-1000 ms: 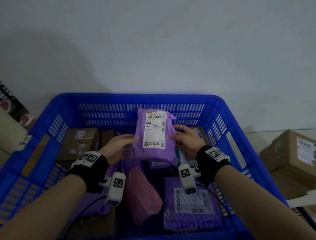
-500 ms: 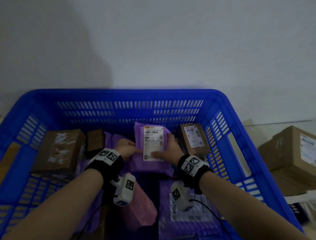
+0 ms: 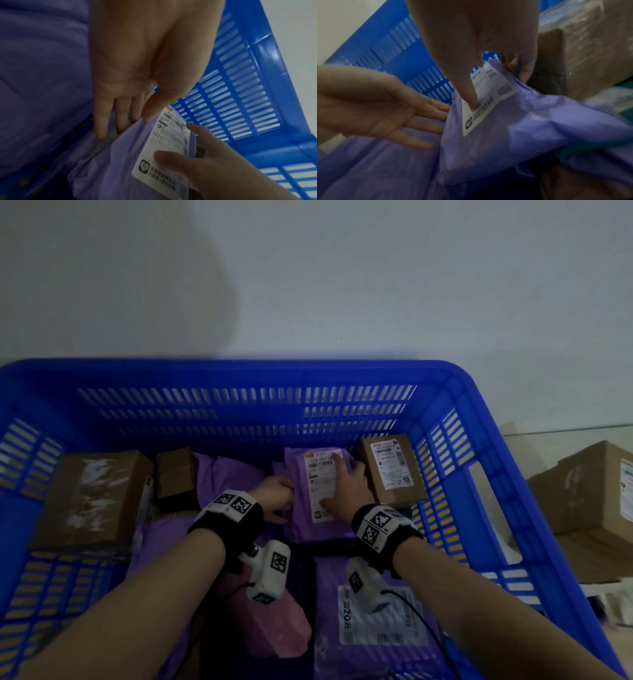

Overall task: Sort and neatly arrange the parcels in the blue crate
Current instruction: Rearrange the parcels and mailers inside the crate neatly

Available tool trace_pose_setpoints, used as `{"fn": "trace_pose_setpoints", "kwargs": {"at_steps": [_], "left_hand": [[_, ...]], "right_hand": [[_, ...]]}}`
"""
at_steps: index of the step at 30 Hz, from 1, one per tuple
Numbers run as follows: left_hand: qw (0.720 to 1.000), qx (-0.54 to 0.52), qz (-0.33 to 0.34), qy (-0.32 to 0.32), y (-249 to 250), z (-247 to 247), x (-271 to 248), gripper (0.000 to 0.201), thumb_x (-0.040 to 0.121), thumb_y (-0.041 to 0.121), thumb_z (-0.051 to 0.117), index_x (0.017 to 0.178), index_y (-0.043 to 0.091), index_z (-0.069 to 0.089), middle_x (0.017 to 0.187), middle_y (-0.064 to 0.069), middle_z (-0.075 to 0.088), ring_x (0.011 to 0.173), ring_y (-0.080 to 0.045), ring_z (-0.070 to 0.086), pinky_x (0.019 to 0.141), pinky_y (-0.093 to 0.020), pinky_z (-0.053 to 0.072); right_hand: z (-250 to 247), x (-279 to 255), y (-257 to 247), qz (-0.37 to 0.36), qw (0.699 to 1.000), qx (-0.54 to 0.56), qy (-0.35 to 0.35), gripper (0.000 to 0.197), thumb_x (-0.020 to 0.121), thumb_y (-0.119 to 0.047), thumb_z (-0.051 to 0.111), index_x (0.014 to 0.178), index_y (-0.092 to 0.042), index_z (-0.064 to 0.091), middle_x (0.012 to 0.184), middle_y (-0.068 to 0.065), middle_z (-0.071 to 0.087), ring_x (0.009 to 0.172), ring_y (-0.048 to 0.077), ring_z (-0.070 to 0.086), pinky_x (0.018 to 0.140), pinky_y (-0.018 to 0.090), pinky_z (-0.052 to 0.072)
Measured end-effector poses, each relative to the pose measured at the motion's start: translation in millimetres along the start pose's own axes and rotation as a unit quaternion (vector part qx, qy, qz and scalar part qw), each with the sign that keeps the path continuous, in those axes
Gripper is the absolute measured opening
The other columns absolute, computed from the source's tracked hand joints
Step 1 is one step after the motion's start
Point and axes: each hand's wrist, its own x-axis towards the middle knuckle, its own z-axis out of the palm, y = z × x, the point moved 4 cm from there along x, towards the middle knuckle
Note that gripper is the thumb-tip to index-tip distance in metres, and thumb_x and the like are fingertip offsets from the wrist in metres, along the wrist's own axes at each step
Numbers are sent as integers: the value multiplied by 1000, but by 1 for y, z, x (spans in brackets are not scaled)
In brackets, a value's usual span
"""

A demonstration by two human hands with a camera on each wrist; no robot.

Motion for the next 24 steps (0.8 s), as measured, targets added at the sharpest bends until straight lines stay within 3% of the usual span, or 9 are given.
{"fn": "trace_pose_setpoints", "kwargs": {"at_steps": [4, 7, 10, 12, 13, 15, 17, 21, 24], "left_hand": [[1000, 18, 4, -4, -2, -4, -2, 37, 93, 3, 43, 128, 12, 51, 106, -9, 59, 98, -21, 55, 78, -32, 44], [999, 44, 17, 8, -1, -11, -8, 32, 94, 5, 45, 124, 13, 55, 110, -8, 61, 100, -21, 57, 81, -31, 43], [995, 87, 52, 17, 1, -21, -15, 24, 94, 5, 49, 114, 15, 58, 102, -5, 61, 96, -21, 58, 82, -32, 46], [987, 130, 89, 22, 3, -28, -22, 25, 91, 1, 53, 115, 4, 61, 98, -8, 60, 90, -21, 57, 79, -31, 51], [982, 156, 107, 22, 3, -30, -27, 29, 90, -1, 54, 118, -1, 61, 99, -9, 60, 86, -19, 57, 74, -24, 52], [966, 218, 136, 17, 4, -34, -41, 31, 91, -3, 52, 120, -4, 60, 102, -9, 59, 74, -10, 55, 57, -7, 48], [948, 282, 145, -1, 1, -36, -55, 30, 92, -3, 49, 120, -2, 60, 104, -10, 60, 68, -6, 53, 45, -3, 41], [912, 386, 134, -41, -15, -39, -75, 31, 91, 4, 55, 121, 4, 62, 119, -12, 65, 91, -13, 55, 60, -10, 44], [881, 449, 139, -43, -28, -37, -86, 37, 88, 13, 63, 124, 8, 61, 124, -11, 63, 107, -18, 60, 88, -23, 46]], "right_hand": [[1, 1, 3, 1, 999, -31, -18, 83, 85, -22, 64, 149, -30, 12, 151, 16, 8, 134, 40, 28, 109, 48, 35], [1, 0, 3, 10, 998, -40, -37, 80, 86, -22, 62, 149, -27, 13, 153, 16, 3, 136, 41, 26, 109, 47, 33], [-4, -4, -3, -5, 997, -60, -44, 77, 87, -24, 61, 149, -21, 15, 155, 18, 1, 140, 40, 18, 112, 47, 30], [-7, -10, -12, -38, 996, -60, -47, 72, 88, -26, 60, 147, -17, 21, 153, 18, 11, 140, 38, 21, 113, 45, 31], [-8, -13, -17, -61, 995, -56, -50, 68, 88, -25, 60, 146, -15, 26, 151, 18, 19, 138, 37, 27, 112, 42, 33], [-5, -27, -29, -116, 990, -53, -67, 58, 88, -26, 61, 140, -11, 38, 143, 18, 37, 131, 34, 40, 106, 36, 37], [3, -45, -41, -171, 978, -64, -99, 52, 89, -33, 61, 133, -10, 48, 134, 17, 51, 123, 30, 50, 100, 32, 40], [28, -82, -53, -214, 949, -113, -201, 52, 85, -51, 61, 117, -11, 61, 119, 7, 62, 108, 26, 58, 87, 32, 47], [46, -97, -55, -227, 931, -157, -238, 43, 79, -46, 70, 101, -9, 68, 100, 7, 67, 89, 23, 61, 70, 26, 41]]}}
